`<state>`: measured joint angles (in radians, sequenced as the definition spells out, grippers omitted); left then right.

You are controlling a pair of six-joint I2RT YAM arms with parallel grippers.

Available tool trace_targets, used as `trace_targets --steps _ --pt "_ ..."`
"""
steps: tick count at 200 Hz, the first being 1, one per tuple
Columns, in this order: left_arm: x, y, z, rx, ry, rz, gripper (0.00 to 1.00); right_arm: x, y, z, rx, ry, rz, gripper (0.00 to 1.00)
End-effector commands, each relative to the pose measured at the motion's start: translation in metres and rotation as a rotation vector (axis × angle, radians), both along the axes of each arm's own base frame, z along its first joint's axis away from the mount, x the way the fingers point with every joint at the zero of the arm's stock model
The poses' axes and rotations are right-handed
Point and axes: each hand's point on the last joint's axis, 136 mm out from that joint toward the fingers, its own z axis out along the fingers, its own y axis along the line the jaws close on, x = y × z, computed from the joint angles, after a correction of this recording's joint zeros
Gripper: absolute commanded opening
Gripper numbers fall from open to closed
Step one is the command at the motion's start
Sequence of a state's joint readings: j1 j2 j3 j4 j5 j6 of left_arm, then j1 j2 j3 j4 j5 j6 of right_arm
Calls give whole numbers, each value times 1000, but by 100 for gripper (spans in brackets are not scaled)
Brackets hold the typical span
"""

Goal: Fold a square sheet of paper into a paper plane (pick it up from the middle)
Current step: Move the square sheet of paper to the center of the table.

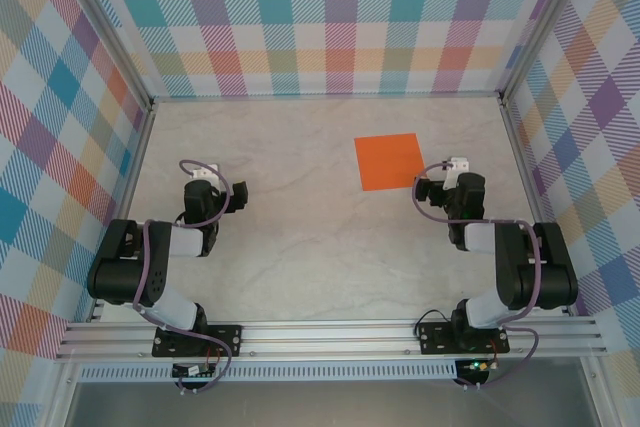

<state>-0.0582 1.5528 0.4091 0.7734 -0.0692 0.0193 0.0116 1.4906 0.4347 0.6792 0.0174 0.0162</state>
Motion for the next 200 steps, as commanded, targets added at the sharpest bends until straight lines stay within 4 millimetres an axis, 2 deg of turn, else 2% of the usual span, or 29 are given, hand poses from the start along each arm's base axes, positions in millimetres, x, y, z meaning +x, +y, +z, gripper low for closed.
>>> trace_targets --steps 1,23,48,76,94,122,171,176,200 --pt "0 7 30 3 -50 46 100 4 -16 31 30 41 -111 100" --pt "-8 16 59 -10 -70 110 100 -2 -23 43 117 162 -219 100" --pt "-19 19 90 -74 -42 154 100 -6 -8 54 262 258 -217 100" --pt "-35 11 122 -149 -12 144 100 -6 25 55 410 415 -125 100" --pt "-47 7 134 -193 35 143 100 -5 51 47 449 513 -51 100" --pt "-62 0 137 -242 91 130 100 2 84 30 409 594 -8 100" --pt "-63 -10 136 -299 112 98 100 30 131 -7 325 719 -2 100" --pt "-66 -11 130 -297 144 96 100 32 135 -12 316 732 -3 100" --pt "-65 -18 126 -313 161 58 100 47 153 -25 283 764 1 99"
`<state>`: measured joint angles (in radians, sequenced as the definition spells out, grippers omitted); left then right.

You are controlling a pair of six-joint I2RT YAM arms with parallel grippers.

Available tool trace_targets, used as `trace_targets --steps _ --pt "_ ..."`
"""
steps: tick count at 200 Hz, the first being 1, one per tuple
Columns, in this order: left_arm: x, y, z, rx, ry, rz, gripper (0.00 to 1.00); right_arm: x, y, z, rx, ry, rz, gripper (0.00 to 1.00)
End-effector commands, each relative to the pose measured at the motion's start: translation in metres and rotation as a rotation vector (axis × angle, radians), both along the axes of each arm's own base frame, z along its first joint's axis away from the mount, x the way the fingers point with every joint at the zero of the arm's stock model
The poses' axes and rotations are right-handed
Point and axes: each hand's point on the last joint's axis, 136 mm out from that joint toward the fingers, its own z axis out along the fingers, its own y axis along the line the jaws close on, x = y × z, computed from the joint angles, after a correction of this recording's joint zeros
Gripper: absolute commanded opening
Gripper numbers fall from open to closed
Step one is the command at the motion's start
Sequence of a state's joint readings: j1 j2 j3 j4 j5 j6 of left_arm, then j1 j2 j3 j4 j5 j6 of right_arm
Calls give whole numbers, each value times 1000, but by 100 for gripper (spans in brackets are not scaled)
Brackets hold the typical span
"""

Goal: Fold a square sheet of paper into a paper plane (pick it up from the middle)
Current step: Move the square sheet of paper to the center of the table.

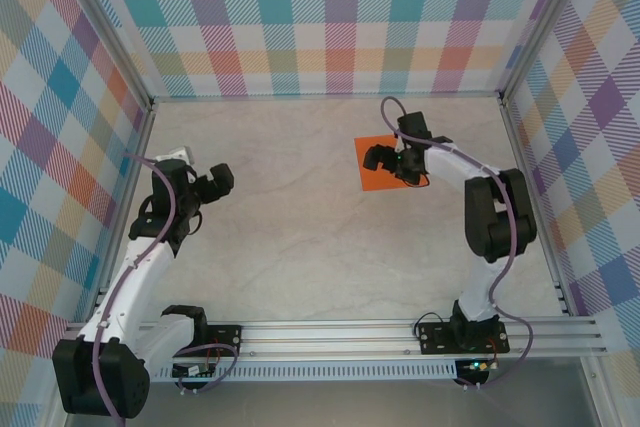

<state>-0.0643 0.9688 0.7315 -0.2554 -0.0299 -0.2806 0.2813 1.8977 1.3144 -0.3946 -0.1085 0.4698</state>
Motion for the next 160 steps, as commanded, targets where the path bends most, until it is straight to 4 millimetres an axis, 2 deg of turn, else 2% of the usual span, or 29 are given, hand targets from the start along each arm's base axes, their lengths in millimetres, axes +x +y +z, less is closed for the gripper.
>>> trace_targets --steps 1,45,81,117,134,160 --pt "-1 -13 0 -45 29 -53 100 7 10 -10 -41 55 -8 99" --pt "-2 -16 -6 -49 49 -68 100 27 29 -36 -83 113 8 100" --pt "-1 -17 -7 -53 50 -71 100 23 38 -53 -100 168 28 100" --pt "-1 -17 -8 -54 51 -68 100 -4 47 -67 -110 227 62 100" --pt "-1 -14 -10 -44 53 -57 100 -24 47 -75 -129 268 71 100" --pt "0 -15 -10 -47 54 -63 100 -59 51 -76 -137 296 97 100"
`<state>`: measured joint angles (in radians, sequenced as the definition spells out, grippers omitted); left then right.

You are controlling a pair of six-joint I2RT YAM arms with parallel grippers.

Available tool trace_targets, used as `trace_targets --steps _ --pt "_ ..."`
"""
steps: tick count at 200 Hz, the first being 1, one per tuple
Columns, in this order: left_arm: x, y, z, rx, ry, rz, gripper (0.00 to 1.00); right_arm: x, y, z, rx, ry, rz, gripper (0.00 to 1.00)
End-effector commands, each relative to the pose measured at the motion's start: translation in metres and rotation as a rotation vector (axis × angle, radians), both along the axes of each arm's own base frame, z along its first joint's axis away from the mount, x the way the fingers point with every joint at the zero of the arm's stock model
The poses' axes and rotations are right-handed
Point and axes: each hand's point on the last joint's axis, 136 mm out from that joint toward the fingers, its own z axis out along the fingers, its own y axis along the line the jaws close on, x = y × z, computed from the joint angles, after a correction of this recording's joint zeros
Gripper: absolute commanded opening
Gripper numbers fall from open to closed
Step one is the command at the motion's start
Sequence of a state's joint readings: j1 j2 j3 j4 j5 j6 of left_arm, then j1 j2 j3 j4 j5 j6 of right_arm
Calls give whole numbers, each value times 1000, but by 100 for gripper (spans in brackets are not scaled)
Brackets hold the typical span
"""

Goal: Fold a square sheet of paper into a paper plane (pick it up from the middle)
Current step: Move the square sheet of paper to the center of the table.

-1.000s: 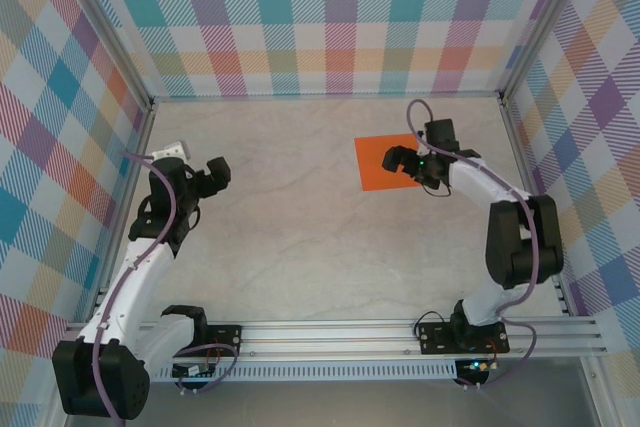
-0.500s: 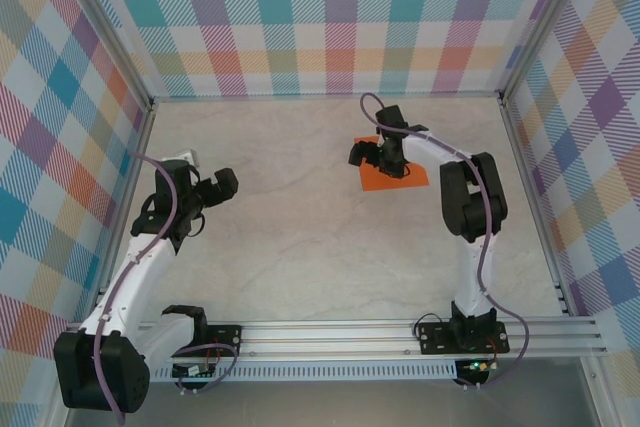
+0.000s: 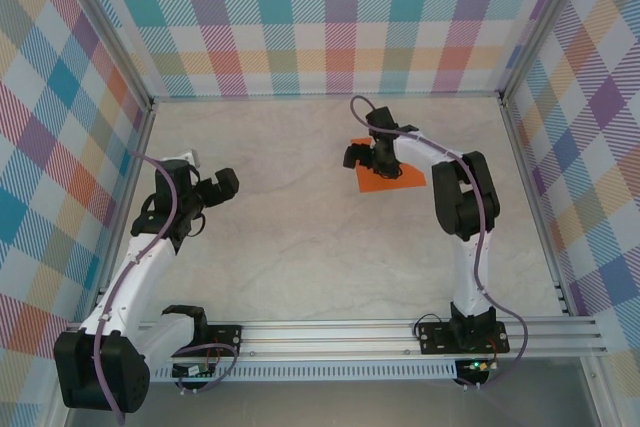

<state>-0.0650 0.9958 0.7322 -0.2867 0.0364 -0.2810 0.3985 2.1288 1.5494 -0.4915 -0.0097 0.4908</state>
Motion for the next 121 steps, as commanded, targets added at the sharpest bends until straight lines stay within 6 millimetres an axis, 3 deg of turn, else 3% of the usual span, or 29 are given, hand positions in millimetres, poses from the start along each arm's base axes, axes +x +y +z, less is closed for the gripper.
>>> trace_targets --steps 1,53,70,86,121 --pt "3 -4 4 -14 -4 -8 100 -78 3 -38 -35 232 33 100" --pt "4 -7 -6 -25 29 -18 100 -179 5 -34 -63 290 74 100" --pt "4 -7 -8 -24 34 -19 100 -202 4 -30 -82 305 107 100" --pt "5 -7 -8 -26 37 -20 100 -203 2 -14 -94 286 148 100" --pt "6 -7 -10 -24 43 -19 100 -171 -8 40 -209 119 211 100"
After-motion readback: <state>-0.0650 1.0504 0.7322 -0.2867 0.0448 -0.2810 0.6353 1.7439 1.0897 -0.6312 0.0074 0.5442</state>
